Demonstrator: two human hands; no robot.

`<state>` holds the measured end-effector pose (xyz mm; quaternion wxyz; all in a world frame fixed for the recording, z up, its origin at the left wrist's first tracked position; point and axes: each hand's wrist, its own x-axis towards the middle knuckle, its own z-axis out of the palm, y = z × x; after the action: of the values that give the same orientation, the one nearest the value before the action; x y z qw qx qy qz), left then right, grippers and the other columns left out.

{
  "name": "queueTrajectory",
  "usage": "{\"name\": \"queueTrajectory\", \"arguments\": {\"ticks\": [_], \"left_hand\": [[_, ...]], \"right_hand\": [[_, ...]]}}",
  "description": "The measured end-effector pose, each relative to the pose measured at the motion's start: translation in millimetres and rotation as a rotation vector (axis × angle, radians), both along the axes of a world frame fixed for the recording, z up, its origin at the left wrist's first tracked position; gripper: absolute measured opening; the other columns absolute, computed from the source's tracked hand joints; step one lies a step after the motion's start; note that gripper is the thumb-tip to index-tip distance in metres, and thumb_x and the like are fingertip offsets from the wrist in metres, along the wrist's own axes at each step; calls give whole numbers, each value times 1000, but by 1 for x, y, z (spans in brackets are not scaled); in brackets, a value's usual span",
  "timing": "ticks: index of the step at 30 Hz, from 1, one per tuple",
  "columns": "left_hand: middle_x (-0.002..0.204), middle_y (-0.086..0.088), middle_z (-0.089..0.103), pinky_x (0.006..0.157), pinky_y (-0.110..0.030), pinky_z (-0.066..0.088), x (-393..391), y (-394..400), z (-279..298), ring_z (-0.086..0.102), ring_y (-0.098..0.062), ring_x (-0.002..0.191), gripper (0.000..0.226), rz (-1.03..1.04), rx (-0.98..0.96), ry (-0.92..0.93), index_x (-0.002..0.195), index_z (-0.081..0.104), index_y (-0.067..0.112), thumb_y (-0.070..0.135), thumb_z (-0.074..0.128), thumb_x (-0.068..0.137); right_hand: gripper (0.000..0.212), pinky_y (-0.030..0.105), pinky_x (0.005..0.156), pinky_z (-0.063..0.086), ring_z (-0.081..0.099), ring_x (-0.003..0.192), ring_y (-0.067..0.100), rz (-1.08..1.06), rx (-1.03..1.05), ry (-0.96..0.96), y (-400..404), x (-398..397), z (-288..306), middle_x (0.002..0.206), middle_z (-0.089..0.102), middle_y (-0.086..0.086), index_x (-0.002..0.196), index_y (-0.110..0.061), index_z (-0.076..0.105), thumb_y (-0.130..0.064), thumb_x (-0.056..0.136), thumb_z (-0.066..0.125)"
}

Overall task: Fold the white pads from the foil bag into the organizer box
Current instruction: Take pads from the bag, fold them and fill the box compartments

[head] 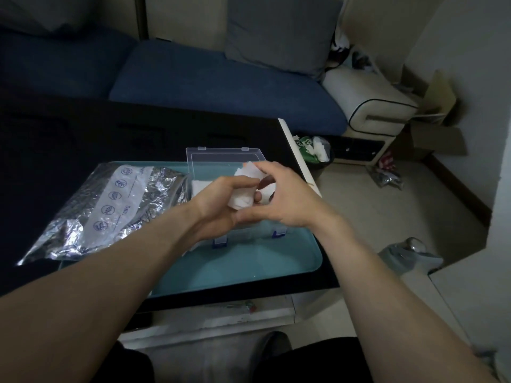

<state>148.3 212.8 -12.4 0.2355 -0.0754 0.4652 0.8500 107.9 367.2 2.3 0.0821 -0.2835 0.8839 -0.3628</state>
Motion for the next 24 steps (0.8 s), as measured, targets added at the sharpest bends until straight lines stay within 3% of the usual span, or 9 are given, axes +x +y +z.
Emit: {"name": "queueTrajectory", "arguments": {"ticks": [2,4,8,10,12,16,20,22,24], "left_hand": [[91,-12,49,85,-34,45,1,0,1,53,-22,82,18,8,50,-35,105,59,7,16,52,92],[103,-14,46,88,-35,42,1,1,1,49,-27,94,26,-19,76,-36,111,56,6,14,53,86],[81,-8,54,71,-31,51,-1,1,1,57,-20,74,14,-45,68,-39,96,61,7,11,49,89],[93,-13,62,81,-35,53,-1,1,-1,62,-26,90,25,-49,-9,-24,113,64,4,12,48,96],[105,-14,65,93,-40,50,0,3,-2,60,-28,101,34,-31,-88,-24,127,60,1,13,51,97],[105,-15,65,101,-46,46,1,4,-1,63,-28,102,25,-21,-83,18,116,64,7,8,55,93],[87,-14,60,76,-34,50,0,1,-5,60,-23,80,22,-27,-173,47,110,61,0,4,60,89],[85,-13,63,74,-35,50,0,-1,-9,60,-24,80,27,0,-319,63,111,63,-3,3,68,85],[76,-8,62,64,-30,50,3,-2,-7,56,-18,65,18,-7,-419,96,102,65,1,7,70,86]], "right_hand": [[103,14,91,50,54,111,-1,54,70,-61,-4,5,1,127,53,-14,144,-22,46,-36,56,98],[116,23,101,50,54,121,3,81,104,-74,-9,8,-1,138,51,-11,150,-24,38,-37,52,99],[126,39,97,56,62,114,12,113,2,-111,-10,6,-6,136,54,-7,153,-36,29,-29,50,101],[128,41,98,55,60,118,14,103,-31,-83,-10,6,-6,139,51,-5,153,-39,26,-31,50,100],[118,41,101,52,54,126,14,73,21,-8,-10,6,-5,142,49,-5,150,-32,35,-36,52,99],[85,41,95,53,60,110,15,69,128,100,-10,3,-7,121,60,-3,131,-22,57,-37,57,96],[106,30,101,49,54,123,11,90,107,6,-7,3,-6,136,54,-5,146,-29,41,-40,56,96],[90,20,93,47,55,121,4,92,64,-32,-2,2,-3,131,59,-10,138,-28,52,-37,60,96],[57,20,83,49,63,110,2,96,-32,-71,4,0,0,117,68,-12,119,-27,66,-29,69,92]]}}
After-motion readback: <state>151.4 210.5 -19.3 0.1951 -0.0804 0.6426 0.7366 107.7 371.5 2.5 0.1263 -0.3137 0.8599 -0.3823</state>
